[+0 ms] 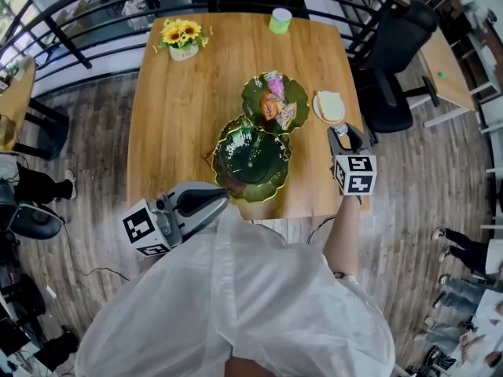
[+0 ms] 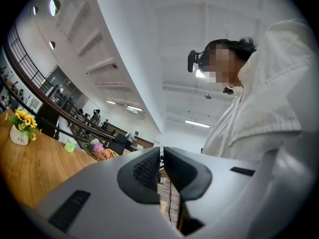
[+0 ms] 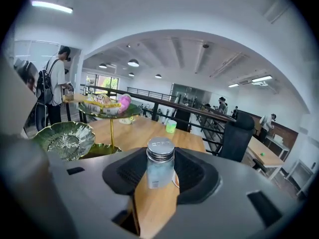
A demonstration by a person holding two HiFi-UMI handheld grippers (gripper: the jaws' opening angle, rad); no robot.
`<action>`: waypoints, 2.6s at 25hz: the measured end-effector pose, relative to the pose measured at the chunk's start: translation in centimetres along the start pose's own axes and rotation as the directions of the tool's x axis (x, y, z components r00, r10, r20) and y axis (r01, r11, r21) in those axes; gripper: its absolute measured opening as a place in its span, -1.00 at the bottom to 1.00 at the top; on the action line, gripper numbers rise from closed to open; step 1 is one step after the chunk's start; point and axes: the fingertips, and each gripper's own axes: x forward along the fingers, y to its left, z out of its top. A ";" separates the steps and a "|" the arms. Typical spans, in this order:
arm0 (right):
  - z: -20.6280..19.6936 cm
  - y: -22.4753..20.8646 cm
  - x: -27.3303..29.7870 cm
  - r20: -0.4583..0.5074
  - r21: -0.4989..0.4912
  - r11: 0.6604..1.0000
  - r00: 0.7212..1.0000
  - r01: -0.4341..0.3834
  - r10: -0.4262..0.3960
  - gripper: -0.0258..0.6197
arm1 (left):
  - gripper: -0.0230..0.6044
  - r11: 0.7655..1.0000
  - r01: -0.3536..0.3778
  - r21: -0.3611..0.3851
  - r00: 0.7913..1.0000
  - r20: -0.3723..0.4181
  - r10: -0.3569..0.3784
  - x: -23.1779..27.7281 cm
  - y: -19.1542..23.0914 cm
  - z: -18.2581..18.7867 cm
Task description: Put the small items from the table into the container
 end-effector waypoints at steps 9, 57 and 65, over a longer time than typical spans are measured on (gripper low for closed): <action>7.7 2.0 -1.7 0.183 -0.020 1.000 0.983 -0.021 0.025 -0.38 | -0.90 1.000 -0.001 0.011 1.000 0.009 0.000 -0.9 0.2 0.6; 13.9 9.3 -5.1 0.464 0.074 0.972 0.870 -0.222 0.164 -0.37 | -0.90 0.999 -0.016 0.042 1.000 0.018 0.016 -4.8 -2.1 1.8; 12.8 10.5 -9.4 0.522 0.137 0.950 0.836 -0.279 0.171 -0.37 | -0.90 0.998 0.055 0.015 0.998 0.023 -0.056 -3.1 -1.8 1.4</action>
